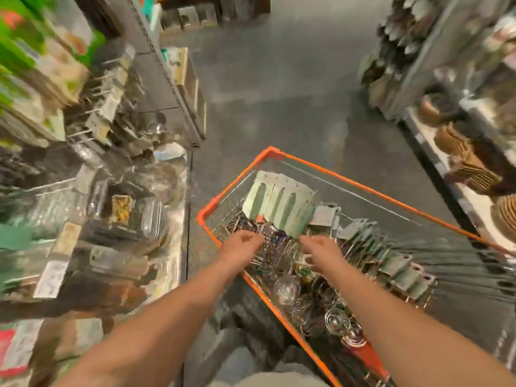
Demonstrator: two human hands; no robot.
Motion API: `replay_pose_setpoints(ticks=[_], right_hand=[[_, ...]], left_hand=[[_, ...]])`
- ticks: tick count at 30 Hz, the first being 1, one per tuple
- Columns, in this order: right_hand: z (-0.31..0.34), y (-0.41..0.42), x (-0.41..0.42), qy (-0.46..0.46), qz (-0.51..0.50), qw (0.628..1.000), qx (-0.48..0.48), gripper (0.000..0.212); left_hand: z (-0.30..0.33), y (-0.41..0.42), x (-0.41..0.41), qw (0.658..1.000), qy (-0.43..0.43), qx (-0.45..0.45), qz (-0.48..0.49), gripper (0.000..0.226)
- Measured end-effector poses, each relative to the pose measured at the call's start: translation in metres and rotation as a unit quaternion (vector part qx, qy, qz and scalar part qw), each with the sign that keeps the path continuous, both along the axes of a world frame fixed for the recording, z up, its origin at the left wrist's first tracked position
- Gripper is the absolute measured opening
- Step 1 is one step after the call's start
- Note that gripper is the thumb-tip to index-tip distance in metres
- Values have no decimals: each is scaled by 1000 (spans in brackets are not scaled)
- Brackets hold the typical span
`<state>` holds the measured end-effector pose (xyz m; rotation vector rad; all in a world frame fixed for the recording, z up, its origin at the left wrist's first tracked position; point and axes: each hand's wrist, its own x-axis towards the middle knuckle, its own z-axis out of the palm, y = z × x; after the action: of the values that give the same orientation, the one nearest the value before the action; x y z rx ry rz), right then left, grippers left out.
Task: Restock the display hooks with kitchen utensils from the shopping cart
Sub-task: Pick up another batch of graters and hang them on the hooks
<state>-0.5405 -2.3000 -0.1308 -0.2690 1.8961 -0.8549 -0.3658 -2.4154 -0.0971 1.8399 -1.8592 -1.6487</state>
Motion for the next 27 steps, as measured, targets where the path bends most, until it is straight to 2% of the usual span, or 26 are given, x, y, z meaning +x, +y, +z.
replay_pose_setpoints(ticks=[3, 6, 10, 12, 15, 21, 24, 27], right_hand=[[-16, -11, -3, -14, -19, 999, 23, 27], [-25, -22, 0, -19, -52, 998, 43, 36], [-29, -43, 6, -35, -121, 989, 79, 43], [-32, -56, 8, -35, -139, 985, 99, 44], [-41, -75, 11, -20, -151, 983, 102, 49], [-60, -106, 18, -24, -213, 970, 114, 54], [-68, -114, 16, -19, -258, 958, 126, 52], [-73, -119, 16, -12, -267, 954, 138, 55]], left_hand=[[-22, -28, -8, 998, -40, 25, -52, 18], [-43, -54, -10, 991, -68, 56, -99, 25], [-69, -91, -21, 984, -94, 51, -139, 16], [-80, -111, -27, 987, -90, 23, -133, 31], [-87, -134, -36, 988, -79, -9, -131, 70], [-105, -162, -57, 991, -33, 62, -118, 78], [-115, -169, -65, 989, -21, 94, -117, 70], [-122, -174, -70, 987, -27, 114, -112, 83]])
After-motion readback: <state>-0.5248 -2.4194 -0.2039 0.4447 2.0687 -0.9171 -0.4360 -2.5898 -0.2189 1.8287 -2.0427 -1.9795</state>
